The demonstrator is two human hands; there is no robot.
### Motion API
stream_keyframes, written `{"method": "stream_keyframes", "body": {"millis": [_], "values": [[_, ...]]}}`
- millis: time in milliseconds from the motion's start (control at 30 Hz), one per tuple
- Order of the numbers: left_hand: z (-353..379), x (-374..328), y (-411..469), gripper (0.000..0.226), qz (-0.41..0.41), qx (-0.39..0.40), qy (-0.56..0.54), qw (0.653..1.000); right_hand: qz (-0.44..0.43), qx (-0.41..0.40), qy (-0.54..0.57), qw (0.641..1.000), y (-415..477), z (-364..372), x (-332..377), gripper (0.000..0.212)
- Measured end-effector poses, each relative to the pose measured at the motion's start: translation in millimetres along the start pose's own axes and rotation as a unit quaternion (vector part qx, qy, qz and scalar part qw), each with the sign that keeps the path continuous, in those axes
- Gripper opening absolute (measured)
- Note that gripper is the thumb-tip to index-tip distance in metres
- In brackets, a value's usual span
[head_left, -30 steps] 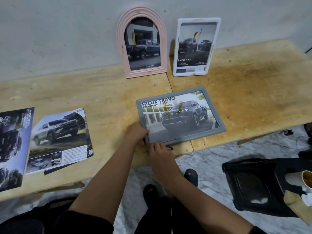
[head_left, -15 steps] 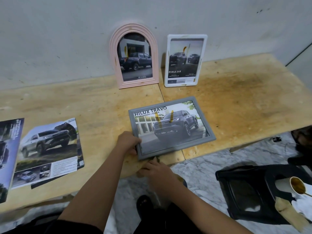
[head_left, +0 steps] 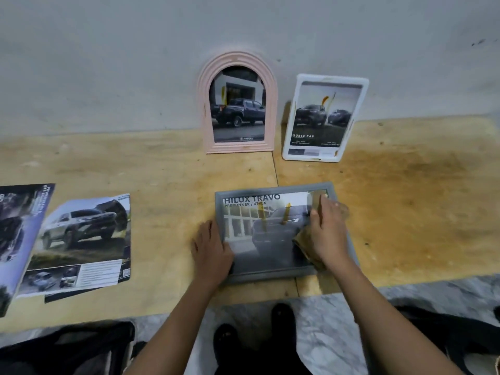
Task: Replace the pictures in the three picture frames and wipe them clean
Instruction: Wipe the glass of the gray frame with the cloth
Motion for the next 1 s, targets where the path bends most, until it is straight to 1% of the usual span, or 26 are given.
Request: {"method": "stream_keyframes", "body": {"millis": [33,67,133,267,367,500,633,1000], "values": [[3.8,1.3,0.4,0.058,-0.001,0.004,-0.004,1.000,-0.010,0.020,-0.095,0.995,5.2,15.2,-4.4,0.055],[7.0,2.6,0.4,0.059,0.001,0.004,-0.004,1.000,-0.023,0.023,-0.157,0.987,8.6,28.6,-9.1,0.058],[11.9,5.2,-1.0,0.065,0.011,-0.017,0.011,1.000,-0.037,0.005,-0.185,0.982,11.1,43.1,-12.5,0.060],[19.3,10.6,-1.9,0.069,0.020,-0.072,0.054,0.996,-0.045,-0.057,-0.179,0.981,11.8,49.4,-12.0,0.057],[21.8,10.4,-1.1,0.070,0.023,-0.075,0.067,0.995,-0.024,-0.047,-0.148,0.988,11.8,51.6,-10.1,0.056],[21.3,9.1,-0.2,0.075,0.011,-0.053,0.066,0.996,-0.004,-0.067,-0.088,0.994,13.3,49.4,-2.9,0.051],[19.6,7.1,-0.4,0.075,0.007,-0.054,0.065,0.996,-0.001,-0.060,-0.049,0.997,12.4,57.9,0.7,0.049],[20.5,7.3,0.1,0.072,0.005,-0.054,0.055,0.997,-0.014,-0.033,-0.048,0.998,9.7,81.5,26.4,0.052]]}}
Point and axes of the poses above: each hand's wrist, its own y-axis towards the middle knuckle, its own z-axis out of the palm, x = y × z, the point moved 4 cm from there along y, towards the middle knuckle, and after that the axes turned 4 degrees about z, right-handed, at the moved point
